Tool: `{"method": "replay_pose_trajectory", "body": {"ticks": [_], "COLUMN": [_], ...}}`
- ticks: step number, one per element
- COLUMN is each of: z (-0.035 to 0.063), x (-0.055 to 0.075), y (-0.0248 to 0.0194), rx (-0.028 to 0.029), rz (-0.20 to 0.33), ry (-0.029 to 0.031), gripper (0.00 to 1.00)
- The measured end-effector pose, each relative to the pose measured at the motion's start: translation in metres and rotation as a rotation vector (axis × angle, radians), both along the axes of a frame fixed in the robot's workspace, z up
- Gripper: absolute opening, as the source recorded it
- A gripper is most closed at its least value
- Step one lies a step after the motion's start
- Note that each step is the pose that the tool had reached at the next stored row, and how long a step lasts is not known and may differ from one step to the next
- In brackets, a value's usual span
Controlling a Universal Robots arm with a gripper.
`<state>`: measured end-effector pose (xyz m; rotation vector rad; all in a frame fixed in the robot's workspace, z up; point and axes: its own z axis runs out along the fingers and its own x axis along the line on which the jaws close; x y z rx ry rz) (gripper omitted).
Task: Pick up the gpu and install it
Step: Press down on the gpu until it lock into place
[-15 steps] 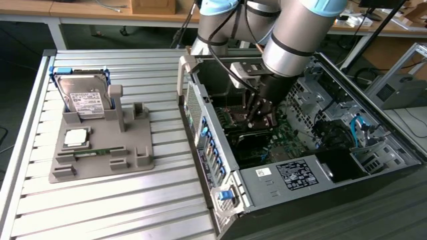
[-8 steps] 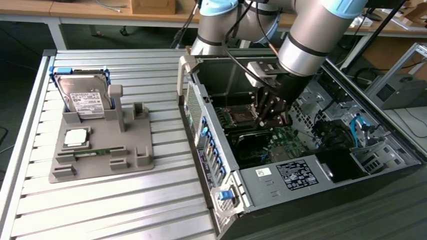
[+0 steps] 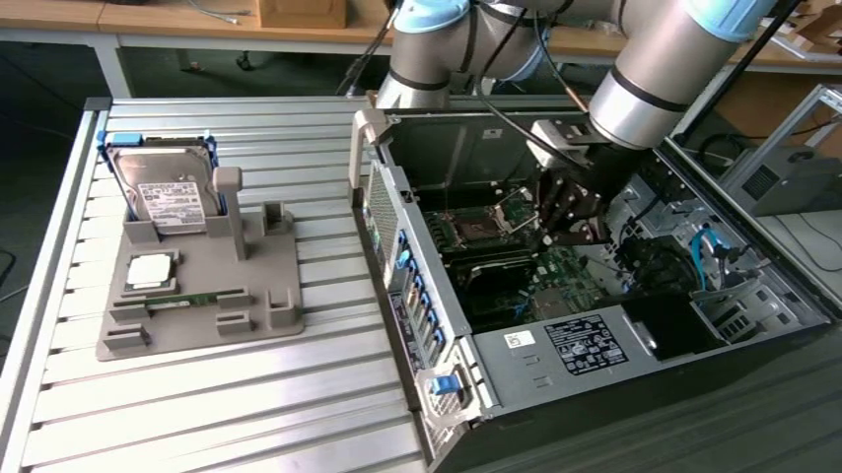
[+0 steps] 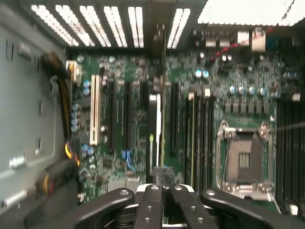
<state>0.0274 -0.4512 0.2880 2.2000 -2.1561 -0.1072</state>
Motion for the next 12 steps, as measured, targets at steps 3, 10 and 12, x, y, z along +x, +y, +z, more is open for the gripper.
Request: {"method": "replay_pose_trajectory", "body": {"ticks": [3, 10, 12], "z": [-0.0002, -0.0002, -0.0002], "x": [0.014, 0.019, 0.019], "y": [0.0, 0.0, 0.0], "rx": [0.0, 0.0001, 0.0], "rz": [0.0, 0.0, 0.0], "ry": [0.0067, 0.0086, 0.0086], "gripper": [0.11, 0.11, 0.11]}}
